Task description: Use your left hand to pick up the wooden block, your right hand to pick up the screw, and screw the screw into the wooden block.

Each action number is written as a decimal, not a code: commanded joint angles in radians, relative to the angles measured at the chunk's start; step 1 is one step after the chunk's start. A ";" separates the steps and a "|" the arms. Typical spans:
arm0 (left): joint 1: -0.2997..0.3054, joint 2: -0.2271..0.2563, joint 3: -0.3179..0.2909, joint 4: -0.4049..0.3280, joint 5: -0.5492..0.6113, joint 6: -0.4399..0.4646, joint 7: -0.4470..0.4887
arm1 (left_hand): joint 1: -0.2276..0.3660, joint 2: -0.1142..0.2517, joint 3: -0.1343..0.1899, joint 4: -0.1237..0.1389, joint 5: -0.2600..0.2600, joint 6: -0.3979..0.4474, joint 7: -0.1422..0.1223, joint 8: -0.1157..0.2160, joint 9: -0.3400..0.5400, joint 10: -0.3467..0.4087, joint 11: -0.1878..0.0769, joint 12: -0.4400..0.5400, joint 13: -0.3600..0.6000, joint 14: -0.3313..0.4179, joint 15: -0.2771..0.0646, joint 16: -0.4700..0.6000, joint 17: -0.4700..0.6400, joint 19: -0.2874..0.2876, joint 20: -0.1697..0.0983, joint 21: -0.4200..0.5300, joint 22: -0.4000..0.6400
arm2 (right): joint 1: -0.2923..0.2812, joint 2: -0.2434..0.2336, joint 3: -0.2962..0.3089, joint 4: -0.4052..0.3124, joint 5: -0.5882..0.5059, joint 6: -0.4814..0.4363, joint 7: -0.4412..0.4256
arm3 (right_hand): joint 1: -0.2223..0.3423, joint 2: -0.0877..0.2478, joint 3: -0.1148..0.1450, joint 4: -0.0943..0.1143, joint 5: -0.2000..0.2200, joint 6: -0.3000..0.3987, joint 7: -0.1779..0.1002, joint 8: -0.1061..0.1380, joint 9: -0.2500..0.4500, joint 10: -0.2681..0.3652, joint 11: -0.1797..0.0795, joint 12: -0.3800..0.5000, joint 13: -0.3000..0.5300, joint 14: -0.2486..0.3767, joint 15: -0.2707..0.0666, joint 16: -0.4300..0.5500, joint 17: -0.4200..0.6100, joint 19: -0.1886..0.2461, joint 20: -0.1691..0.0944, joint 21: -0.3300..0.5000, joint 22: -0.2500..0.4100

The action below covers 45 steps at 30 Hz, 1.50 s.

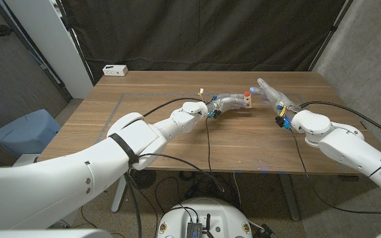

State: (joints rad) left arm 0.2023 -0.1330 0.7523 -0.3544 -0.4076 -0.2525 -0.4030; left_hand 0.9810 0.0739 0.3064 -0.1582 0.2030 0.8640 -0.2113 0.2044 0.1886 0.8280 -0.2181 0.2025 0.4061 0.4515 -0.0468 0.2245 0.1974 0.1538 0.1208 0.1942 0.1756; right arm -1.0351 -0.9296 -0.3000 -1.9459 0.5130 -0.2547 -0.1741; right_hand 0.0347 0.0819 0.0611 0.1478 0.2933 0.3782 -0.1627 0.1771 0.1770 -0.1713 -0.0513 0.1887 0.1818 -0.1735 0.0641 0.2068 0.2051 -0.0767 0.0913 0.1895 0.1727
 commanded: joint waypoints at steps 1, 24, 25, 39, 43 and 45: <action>-0.002 -0.001 0.002 0.000 0.000 -0.001 0.002 | 0.002 0.010 0.002 0.006 0.007 0.048 0.036 0.009 0.005 0.011 0.002 0.007 0.002 0.010 -0.059 0.003 0.003 0.004 -0.003 0.007 0.004 | 0.025 0.013 -0.023 0.019 -0.008 0.012 0.022 | 0.006 0.026 0.002 -0.001 0.006 -0.003 -0.002 0.001 -0.001 -0.070 0.006 0.002 0.001 -0.140 0.004 0.001 0.001 0.001 0.002 0.003 0.000; 0.001 -0.002 0.000 0.000 -0.001 -0.001 0.001 | 0.002 0.012 0.003 0.006 0.008 0.048 0.036 0.009 0.005 0.010 0.001 0.007 0.002 0.012 -0.057 0.004 0.004 0.004 -0.002 0.007 0.004 | 0.025 0.009 -0.028 0.008 -0.007 0.002 0.023 | 0.005 0.027 0.002 0.000 0.006 0.001 -0.003 0.005 -0.001 -0.068 0.005 0.003 0.001 -0.140 0.003 0.001 0.001 0.001 0.002 0.003 0.000; 0.001 -0.002 0.000 0.000 -0.001 -0.001 0.001 | 0.002 0.012 0.003 0.006 0.008 0.049 0.037 0.009 0.005 0.010 0.001 0.007 0.002 0.011 -0.057 0.004 0.004 0.004 -0.002 0.007 0.004 | 0.025 0.008 -0.028 0.007 -0.007 0.002 0.022 | 0.005 0.027 0.002 0.000 0.006 0.002 -0.003 0.005 -0.001 -0.069 0.005 0.003 0.001 -0.140 0.003 0.001 0.001 0.001 0.002 0.003 0.000; 0.003 -0.001 -0.001 -0.001 -0.001 -0.009 -0.007 | 0.002 0.012 0.003 0.006 0.008 0.047 0.036 0.008 0.005 0.011 0.001 0.007 0.002 0.011 -0.058 0.004 0.004 0.004 -0.002 0.007 0.004 | 0.006 0.001 -0.018 -0.008 -0.002 -0.004 0.008 | 0.005 0.028 0.002 0.000 0.007 0.003 -0.003 0.006 -0.001 -0.069 0.006 0.003 0.001 -0.138 0.003 0.002 0.001 0.002 0.002 0.003 0.000; 0.005 0.001 -0.001 -0.001 -0.001 -0.015 -0.011 | 0.001 0.013 0.003 0.007 0.008 0.046 0.036 0.008 0.005 0.010 0.001 0.007 0.002 0.011 -0.058 0.004 0.004 0.004 -0.002 0.007 0.004 | -0.001 -0.002 -0.016 -0.012 -0.003 -0.001 0.006 | 0.005 0.028 0.003 0.000 0.007 0.004 -0.002 0.007 -0.001 -0.068 0.005 0.003 0.001 -0.138 0.003 0.002 0.001 0.002 0.002 0.003 0.000; 0.006 0.001 -0.002 -0.001 -0.002 -0.019 -0.015 | 0.001 0.012 0.003 0.007 0.008 0.047 0.036 0.008 0.005 0.011 0.001 0.007 0.002 0.011 -0.058 0.004 0.004 0.004 -0.002 0.007 0.004 | -0.004 -0.003 -0.014 -0.015 -0.003 -0.002 0.003 | 0.005 0.028 0.003 0.000 0.007 0.005 -0.004 0.007 -0.001 -0.067 0.005 0.003 0.001 -0.138 0.003 0.002 0.001 0.003 0.001 0.003 0.000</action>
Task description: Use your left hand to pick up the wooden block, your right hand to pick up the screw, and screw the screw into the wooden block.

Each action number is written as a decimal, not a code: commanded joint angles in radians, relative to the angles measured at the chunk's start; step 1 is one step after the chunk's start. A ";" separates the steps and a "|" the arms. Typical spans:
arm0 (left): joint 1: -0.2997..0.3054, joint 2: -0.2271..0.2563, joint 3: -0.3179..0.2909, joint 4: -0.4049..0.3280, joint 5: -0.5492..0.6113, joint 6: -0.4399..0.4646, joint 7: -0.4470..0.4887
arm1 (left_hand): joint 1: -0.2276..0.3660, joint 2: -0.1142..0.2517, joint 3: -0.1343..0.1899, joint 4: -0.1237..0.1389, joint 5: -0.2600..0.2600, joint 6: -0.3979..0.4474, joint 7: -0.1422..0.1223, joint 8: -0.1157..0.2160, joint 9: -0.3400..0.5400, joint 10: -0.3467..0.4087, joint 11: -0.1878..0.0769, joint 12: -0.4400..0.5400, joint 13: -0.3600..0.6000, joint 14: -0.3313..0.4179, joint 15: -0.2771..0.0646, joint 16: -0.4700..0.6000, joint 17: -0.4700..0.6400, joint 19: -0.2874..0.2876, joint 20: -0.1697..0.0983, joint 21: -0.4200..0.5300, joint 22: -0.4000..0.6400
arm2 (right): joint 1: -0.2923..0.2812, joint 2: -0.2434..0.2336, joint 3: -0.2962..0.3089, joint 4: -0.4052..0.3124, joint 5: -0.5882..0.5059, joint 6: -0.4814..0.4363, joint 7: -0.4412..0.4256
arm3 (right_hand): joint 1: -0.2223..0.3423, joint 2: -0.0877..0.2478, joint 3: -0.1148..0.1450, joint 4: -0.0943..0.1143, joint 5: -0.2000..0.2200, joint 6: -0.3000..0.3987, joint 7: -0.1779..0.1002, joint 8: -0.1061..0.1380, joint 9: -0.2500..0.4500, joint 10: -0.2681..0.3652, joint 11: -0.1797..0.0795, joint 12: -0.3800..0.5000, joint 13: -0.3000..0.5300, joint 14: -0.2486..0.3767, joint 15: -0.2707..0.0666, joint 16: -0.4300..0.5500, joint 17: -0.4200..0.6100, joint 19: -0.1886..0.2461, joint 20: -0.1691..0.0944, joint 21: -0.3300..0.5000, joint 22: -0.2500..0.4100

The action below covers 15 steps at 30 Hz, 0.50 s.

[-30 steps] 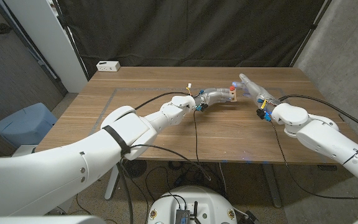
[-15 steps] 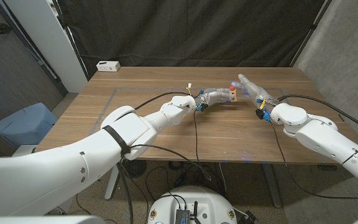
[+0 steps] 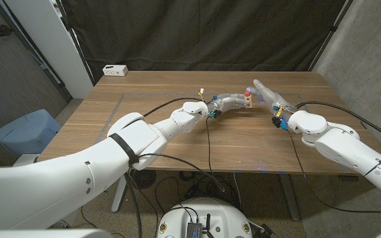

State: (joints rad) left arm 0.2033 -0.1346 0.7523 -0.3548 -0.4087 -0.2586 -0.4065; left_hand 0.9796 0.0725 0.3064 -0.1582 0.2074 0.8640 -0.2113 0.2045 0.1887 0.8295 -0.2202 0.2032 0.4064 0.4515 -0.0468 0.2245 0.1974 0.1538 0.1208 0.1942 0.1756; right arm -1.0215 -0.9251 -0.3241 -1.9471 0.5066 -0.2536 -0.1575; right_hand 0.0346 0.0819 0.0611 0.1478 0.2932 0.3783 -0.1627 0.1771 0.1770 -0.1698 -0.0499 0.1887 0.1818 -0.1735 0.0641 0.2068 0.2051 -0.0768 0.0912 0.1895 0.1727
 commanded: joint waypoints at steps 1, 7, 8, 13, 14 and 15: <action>0.006 0.003 -0.002 -0.001 0.000 -0.015 -0.012 | 0.002 0.013 0.003 0.007 0.004 0.047 0.036 0.008 0.005 0.009 0.004 0.007 0.001 0.010 -0.058 0.003 0.004 0.004 -0.002 0.007 0.004 | -0.020 -0.006 0.013 -0.017 0.009 -0.010 -0.019 | 0.005 0.028 0.003 0.000 0.007 0.005 -0.005 0.007 -0.001 -0.070 0.004 0.003 0.001 -0.139 0.003 0.001 0.001 0.002 0.001 0.003 0.000; 0.010 0.004 -0.004 -0.001 -0.001 -0.026 -0.023 | 0.003 0.013 0.003 0.006 0.004 0.049 0.036 0.009 0.005 0.009 0.004 0.007 0.001 0.011 -0.058 0.004 0.004 0.004 -0.002 0.007 0.004 | -0.031 -0.011 0.021 -0.027 0.010 -0.012 -0.028 | 0.006 0.029 0.003 0.000 0.007 0.005 -0.006 0.007 -0.001 -0.069 0.005 0.003 0.001 -0.138 0.003 0.001 0.001 0.003 0.001 0.003 0.000; 0.010 0.004 -0.005 -0.001 0.000 -0.027 -0.025 | 0.004 0.012 0.003 0.005 0.004 0.049 0.036 0.009 0.005 0.009 0.004 0.007 0.001 0.012 -0.058 0.004 0.003 0.004 -0.002 0.007 0.004 | -0.033 -0.012 0.021 -0.028 0.009 -0.010 -0.027 | 0.006 0.029 0.003 0.000 0.007 0.007 -0.006 0.008 -0.001 -0.068 0.005 0.004 0.001 -0.138 0.003 0.002 0.001 0.003 0.001 0.003 0.000; 0.011 0.006 -0.006 -0.002 0.001 -0.034 -0.030 | 0.003 0.014 0.003 0.006 0.004 0.047 0.037 0.008 0.005 0.009 0.004 0.007 0.001 0.011 -0.057 0.004 0.004 0.004 -0.002 0.007 0.004 | -0.042 -0.018 0.027 -0.037 0.007 -0.007 -0.031 | 0.006 0.029 0.003 0.000 0.007 0.007 -0.004 0.008 -0.001 -0.068 0.006 0.004 0.001 -0.138 0.003 0.001 0.001 0.003 0.001 0.003 0.000; 0.011 0.006 -0.006 -0.002 0.001 -0.036 -0.032 | 0.004 0.013 0.003 0.006 0.004 0.049 0.036 0.009 0.005 0.009 0.004 0.007 0.001 0.011 -0.058 0.004 0.004 0.004 -0.002 0.007 0.004 | -0.044 -0.018 0.028 -0.040 0.007 -0.010 -0.034 | 0.006 0.029 0.003 0.000 0.007 0.007 -0.004 0.008 -0.001 -0.067 0.006 0.004 0.001 -0.138 0.003 0.001 0.001 0.003 0.001 0.003 0.000; 0.012 0.006 -0.007 -0.002 0.000 -0.038 -0.033 | 0.003 0.013 0.003 0.006 0.004 0.048 0.036 0.009 0.005 0.009 0.004 0.007 0.001 0.011 -0.057 0.003 0.004 0.004 -0.002 0.007 0.004 | -0.046 -0.019 0.030 -0.043 0.009 -0.012 -0.036 | 0.006 0.029 0.003 0.000 0.007 0.007 -0.004 0.008 -0.001 -0.067 0.006 0.004 0.001 -0.138 0.002 0.001 0.001 0.004 0.000 0.003 0.000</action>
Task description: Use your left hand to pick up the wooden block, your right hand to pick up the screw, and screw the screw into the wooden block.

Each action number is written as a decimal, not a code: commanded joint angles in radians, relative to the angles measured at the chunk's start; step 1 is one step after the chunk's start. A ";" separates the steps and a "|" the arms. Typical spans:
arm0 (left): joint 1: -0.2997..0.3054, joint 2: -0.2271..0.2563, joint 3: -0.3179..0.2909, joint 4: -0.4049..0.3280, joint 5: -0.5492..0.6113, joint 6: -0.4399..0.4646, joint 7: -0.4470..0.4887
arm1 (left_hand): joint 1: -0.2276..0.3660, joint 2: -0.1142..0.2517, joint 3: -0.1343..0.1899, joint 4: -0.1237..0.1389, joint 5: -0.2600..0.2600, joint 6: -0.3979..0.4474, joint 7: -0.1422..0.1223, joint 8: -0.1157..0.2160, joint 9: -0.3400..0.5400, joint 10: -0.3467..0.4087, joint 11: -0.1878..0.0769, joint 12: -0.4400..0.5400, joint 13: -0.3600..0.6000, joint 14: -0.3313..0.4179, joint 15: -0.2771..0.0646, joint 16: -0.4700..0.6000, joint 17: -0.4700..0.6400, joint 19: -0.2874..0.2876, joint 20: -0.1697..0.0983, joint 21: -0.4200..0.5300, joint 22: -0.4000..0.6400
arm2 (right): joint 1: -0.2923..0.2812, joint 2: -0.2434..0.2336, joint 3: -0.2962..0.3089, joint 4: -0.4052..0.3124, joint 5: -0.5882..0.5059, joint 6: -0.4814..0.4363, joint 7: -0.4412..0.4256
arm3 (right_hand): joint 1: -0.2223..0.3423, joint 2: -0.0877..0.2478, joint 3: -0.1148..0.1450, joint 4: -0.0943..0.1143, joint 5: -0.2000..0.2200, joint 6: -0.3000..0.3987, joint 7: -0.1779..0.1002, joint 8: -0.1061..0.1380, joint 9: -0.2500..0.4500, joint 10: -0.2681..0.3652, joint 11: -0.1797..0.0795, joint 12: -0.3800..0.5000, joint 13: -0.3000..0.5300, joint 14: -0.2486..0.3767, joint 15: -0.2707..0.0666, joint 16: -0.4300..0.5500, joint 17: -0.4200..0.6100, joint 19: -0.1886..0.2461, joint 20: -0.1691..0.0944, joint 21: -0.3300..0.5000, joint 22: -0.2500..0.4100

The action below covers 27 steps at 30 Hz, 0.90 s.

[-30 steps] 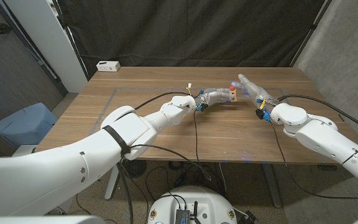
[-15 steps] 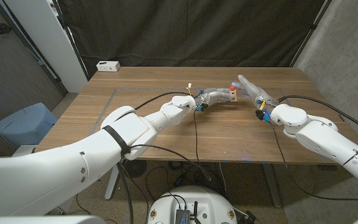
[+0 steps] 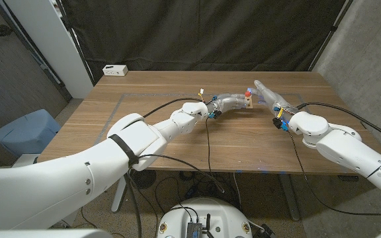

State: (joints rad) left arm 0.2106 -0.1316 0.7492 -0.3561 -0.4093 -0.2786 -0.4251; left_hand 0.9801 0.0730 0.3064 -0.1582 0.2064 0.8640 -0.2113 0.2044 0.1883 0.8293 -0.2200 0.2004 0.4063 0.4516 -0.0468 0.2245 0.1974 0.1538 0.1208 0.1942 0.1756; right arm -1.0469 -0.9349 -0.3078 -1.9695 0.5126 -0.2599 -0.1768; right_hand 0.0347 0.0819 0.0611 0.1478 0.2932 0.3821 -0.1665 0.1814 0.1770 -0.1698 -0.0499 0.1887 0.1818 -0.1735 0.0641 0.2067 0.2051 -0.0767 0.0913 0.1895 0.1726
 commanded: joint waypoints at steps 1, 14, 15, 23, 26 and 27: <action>0.005 0.003 -0.005 -0.001 0.001 -0.021 -0.017 | 0.002 0.013 0.003 0.006 0.005 0.048 0.036 0.009 0.005 0.009 0.003 0.009 0.002 0.010 -0.058 0.003 0.004 0.004 -0.002 0.007 0.004 | -0.024 -0.011 0.015 -0.024 0.004 -0.008 -0.019 | 0.006 0.029 0.003 0.000 0.007 0.004 -0.001 0.004 -0.001 -0.066 0.007 0.004 0.001 -0.137 0.002 0.001 0.001 0.005 -0.001 0.004 0.000; 0.015 0.012 -0.015 -0.003 -0.002 -0.052 -0.044 | 0.004 0.013 0.003 0.005 0.005 0.049 0.038 0.009 0.005 0.010 0.003 0.009 0.002 0.010 -0.058 0.004 0.004 0.004 -0.002 0.007 0.004 | -0.031 -0.021 0.018 -0.052 -0.004 -0.019 -0.023 | 0.007 0.029 0.004 -0.001 0.007 0.007 0.000 0.005 -0.001 -0.065 0.008 0.005 0.001 -0.137 0.003 0.001 0.001 0.006 -0.001 0.004 0.000; 0.015 0.013 -0.015 -0.003 -0.002 -0.053 -0.045 | 0.004 0.014 0.003 0.005 0.005 0.048 0.038 0.009 0.005 0.009 0.003 0.009 0.002 0.010 -0.058 0.004 0.004 0.004 -0.001 0.007 0.004 | -0.031 -0.020 0.020 -0.055 -0.001 -0.023 -0.026 | 0.007 0.029 0.004 -0.001 0.007 0.007 -0.001 0.005 -0.001 -0.065 0.008 0.005 0.001 -0.137 0.002 0.001 0.001 0.006 -0.001 0.004 0.000; 0.016 0.016 -0.018 -0.003 0.000 -0.051 -0.048 | 0.003 0.012 0.002 0.005 0.005 0.048 0.035 0.009 0.005 0.010 0.003 0.010 0.002 0.011 -0.058 0.004 0.004 0.004 -0.002 0.007 0.004 | -0.034 -0.029 0.019 -0.072 -0.009 -0.035 -0.027 | 0.008 0.030 0.004 -0.001 0.007 0.008 0.000 0.005 -0.001 -0.065 0.007 0.004 0.001 -0.137 0.003 0.001 0.000 0.006 -0.001 0.004 0.000; 0.016 0.016 -0.019 -0.003 0.000 -0.049 -0.047 | 0.004 0.012 0.003 0.005 0.005 0.047 0.035 0.008 0.005 0.010 0.003 0.010 0.002 0.011 -0.058 0.004 0.003 0.004 -0.003 0.007 0.004 | -0.037 -0.032 0.020 -0.079 -0.010 -0.039 -0.029 | 0.008 0.030 0.005 -0.001 0.007 0.008 0.000 0.005 -0.001 -0.065 0.009 0.004 0.001 -0.137 0.002 0.001 0.000 0.006 -0.001 0.004 0.000; 0.015 0.016 -0.018 -0.002 0.000 -0.047 -0.047 | 0.003 0.013 0.003 0.006 0.005 0.047 0.035 0.008 0.005 0.010 0.003 0.010 0.002 0.011 -0.058 0.004 0.004 0.004 -0.002 0.007 0.004 | -0.038 -0.035 0.020 -0.081 -0.012 -0.038 -0.028 | 0.008 0.030 0.005 -0.001 0.007 0.008 0.001 0.005 -0.001 -0.064 0.008 0.004 0.001 -0.137 0.002 0.001 0.000 0.006 0.000 0.004 0.000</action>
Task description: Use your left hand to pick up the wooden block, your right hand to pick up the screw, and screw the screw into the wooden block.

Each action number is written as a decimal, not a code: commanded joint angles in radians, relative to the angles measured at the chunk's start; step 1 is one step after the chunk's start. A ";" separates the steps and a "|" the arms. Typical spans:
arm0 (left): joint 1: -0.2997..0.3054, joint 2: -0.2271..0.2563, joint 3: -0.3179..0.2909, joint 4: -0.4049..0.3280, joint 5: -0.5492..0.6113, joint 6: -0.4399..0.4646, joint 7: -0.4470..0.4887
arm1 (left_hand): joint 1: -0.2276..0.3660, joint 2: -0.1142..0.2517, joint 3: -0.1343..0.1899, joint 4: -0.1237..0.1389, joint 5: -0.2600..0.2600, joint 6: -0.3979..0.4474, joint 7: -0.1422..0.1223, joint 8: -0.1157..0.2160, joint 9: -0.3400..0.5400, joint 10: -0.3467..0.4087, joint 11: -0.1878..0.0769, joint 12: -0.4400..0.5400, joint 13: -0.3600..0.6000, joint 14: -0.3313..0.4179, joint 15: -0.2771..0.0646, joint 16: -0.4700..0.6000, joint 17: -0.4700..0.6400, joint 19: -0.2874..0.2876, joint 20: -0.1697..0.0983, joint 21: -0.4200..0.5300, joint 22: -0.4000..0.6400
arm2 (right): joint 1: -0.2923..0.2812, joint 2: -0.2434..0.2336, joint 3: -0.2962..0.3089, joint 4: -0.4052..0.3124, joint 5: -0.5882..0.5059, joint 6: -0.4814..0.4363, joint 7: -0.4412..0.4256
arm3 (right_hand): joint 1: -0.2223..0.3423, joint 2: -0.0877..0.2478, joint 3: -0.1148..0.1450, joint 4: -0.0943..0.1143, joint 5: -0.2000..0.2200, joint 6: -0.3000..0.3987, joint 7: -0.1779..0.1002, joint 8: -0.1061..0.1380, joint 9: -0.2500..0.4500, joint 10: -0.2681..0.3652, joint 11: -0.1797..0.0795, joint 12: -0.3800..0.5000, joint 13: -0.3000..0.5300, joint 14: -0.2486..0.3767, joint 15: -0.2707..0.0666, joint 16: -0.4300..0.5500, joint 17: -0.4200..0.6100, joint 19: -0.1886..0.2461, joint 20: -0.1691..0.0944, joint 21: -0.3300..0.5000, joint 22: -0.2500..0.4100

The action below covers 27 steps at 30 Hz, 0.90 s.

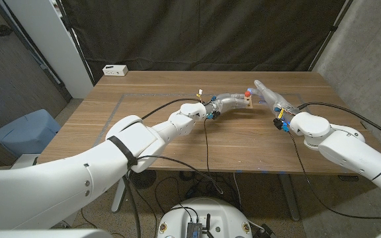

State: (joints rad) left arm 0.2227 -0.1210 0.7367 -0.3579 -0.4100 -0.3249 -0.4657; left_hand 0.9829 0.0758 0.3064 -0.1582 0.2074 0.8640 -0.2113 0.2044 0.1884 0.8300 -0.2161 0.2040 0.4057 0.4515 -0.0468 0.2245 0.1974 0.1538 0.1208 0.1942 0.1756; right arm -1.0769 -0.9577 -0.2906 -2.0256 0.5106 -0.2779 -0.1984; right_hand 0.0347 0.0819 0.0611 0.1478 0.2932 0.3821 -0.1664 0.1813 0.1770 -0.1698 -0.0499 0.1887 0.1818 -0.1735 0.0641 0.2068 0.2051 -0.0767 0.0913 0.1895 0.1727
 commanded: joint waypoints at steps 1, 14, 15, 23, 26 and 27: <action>0.003 0.005 -0.006 0.000 0.001 0.000 -0.006 | 0.000 0.010 0.003 0.006 0.004 0.047 0.036 0.008 0.005 0.010 -0.001 0.006 0.002 0.011 -0.059 0.004 0.004 0.004 -0.002 0.007 0.004 | -0.009 -0.012 0.004 -0.028 -0.007 -0.026 -0.008 | 0.008 0.030 0.005 -0.001 0.007 0.009 0.001 0.005 -0.001 -0.065 0.009 0.004 0.001 -0.137 0.002 0.001 0.000 0.006 0.000 0.004 0.000; 0.001 0.003 -0.004 0.000 0.002 0.012 0.002 | -0.001 0.010 0.002 0.007 0.004 0.047 0.035 0.008 0.005 0.009 0.000 0.006 0.002 0.011 -0.057 0.004 0.004 0.004 -0.002 0.007 0.004 | -0.027 -0.027 0.015 -0.049 -0.002 -0.039 -0.008 | 0.008 0.030 0.005 -0.001 0.007 0.011 0.002 0.005 0.000 -0.064 0.008 0.004 0.001 -0.137 0.002 0.001 0.000 0.005 0.000 0.003 0.000; 0.001 0.003 -0.003 0.000 0.003 0.012 0.003 | -0.001 0.010 0.002 0.006 0.004 0.048 0.035 0.009 0.005 0.009 0.000 0.006 0.002 0.011 -0.057 0.004 0.004 0.004 -0.002 0.007 0.004 | -0.028 -0.029 0.014 -0.049 -0.004 -0.036 -0.006 | 0.008 0.030 0.005 -0.001 0.007 0.011 0.002 0.006 0.000 -0.064 0.008 0.004 0.001 -0.137 0.003 0.001 0.000 0.005 0.000 0.003 0.000; 0.002 0.000 -0.003 0.001 0.002 0.014 0.006 | -0.001 0.009 0.002 0.006 0.004 0.050 0.036 0.009 0.005 0.009 -0.001 0.006 0.002 0.013 -0.058 0.004 0.003 0.004 -0.002 0.007 0.004 | -0.040 -0.038 0.024 -0.060 0.003 -0.043 -0.007 | 0.009 0.030 0.005 -0.001 0.007 0.012 0.000 0.006 0.000 -0.065 0.008 0.004 0.001 -0.137 0.002 0.001 0.000 0.005 0.000 0.003 0.000; 0.001 0.000 -0.002 0.000 0.003 0.014 0.007 | -0.001 0.009 0.003 0.006 0.004 0.050 0.036 0.009 0.005 0.010 -0.001 0.006 0.002 0.012 -0.059 0.004 0.003 0.004 -0.002 0.007 0.004 | -0.045 -0.043 0.025 -0.062 0.002 -0.041 -0.005 | 0.009 0.030 0.005 -0.001 0.007 0.012 0.000 0.006 0.000 -0.064 0.007 0.004 0.001 -0.136 0.002 0.001 0.000 0.005 0.000 0.003 0.000; 0.001 -0.001 -0.002 0.001 0.002 0.015 0.008 | -0.001 0.009 0.002 0.006 0.004 0.050 0.036 0.009 0.005 0.010 -0.001 0.006 0.002 0.012 -0.058 0.004 0.003 0.004 -0.002 0.007 0.004 | -0.048 -0.043 0.026 -0.062 0.002 -0.037 -0.004 | 0.009 0.030 0.005 -0.001 0.007 0.012 0.000 0.005 0.000 -0.065 0.007 0.004 0.001 -0.137 0.002 0.001 0.000 0.005 0.000 0.003 0.000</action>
State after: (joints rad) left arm 0.2254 -0.1189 0.7325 -0.3584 -0.4079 -0.3135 -0.4643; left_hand 0.9840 0.0769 0.3065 -0.1583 0.2073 0.8672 -0.2144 0.2045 0.1886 0.8314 -0.2185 0.2037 0.4053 0.4515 -0.0468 0.2245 0.1974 0.1538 0.1208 0.1942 0.1756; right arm -1.1083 -0.9882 -0.2727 -2.0768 0.5086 -0.3160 -0.2076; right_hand 0.0347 0.0819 0.0611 0.1478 0.2933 0.3816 -0.1662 0.1815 0.1744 -0.1717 -0.0481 0.1887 0.1818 -0.1735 0.0641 0.2068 0.2051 -0.0768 0.0912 0.1895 0.1727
